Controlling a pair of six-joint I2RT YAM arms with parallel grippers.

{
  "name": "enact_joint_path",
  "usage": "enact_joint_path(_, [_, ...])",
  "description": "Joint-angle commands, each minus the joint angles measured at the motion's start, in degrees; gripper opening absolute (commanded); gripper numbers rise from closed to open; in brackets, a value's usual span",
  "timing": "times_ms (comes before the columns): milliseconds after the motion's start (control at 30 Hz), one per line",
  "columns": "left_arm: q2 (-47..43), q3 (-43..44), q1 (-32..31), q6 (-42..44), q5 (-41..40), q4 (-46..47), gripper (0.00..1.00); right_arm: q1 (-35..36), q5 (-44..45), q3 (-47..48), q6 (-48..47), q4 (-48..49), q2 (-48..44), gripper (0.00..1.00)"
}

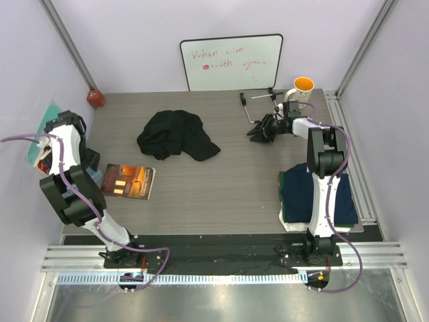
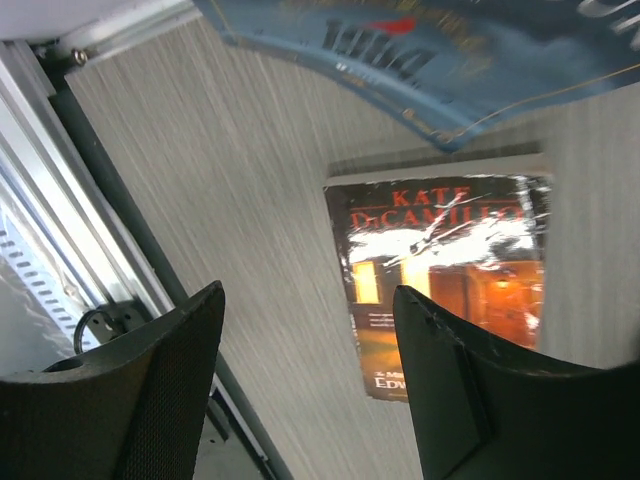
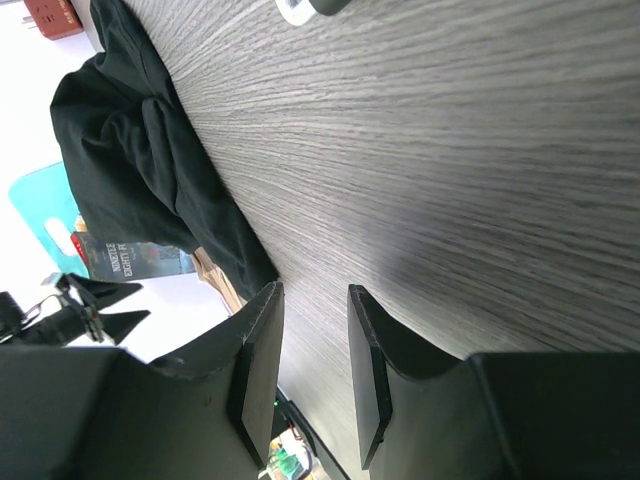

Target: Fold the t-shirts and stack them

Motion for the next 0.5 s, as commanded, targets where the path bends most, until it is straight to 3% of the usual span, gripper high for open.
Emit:
enact_joint_path(0, [-3.55,-4.33,-0.38,0.98,0.01,1.71,0.69,0.38,-0.45,0.12,-1.17,0.14,-2.68,0.38])
enact_joint_path(167, [-2.86,-4.95,-0.47,0.63,-9.74,0.22,0.7,0.55,-0.45,0.12,-1.25,-0.21,-3.29,0.38])
enact_joint_path(367, [2.5,-4.16,-1.17,1.59,-6.15,1.01,0.68,0.55,-0.27,-1.28,-2.13,-0.39,-4.25,0.38])
enact_joint_path(467, [2.16,-4.95,-6.69,4.57,-8.08,2.23,0.7,0.56,0.08,-2.42,-2.57,-0.48,-4.87,0.38])
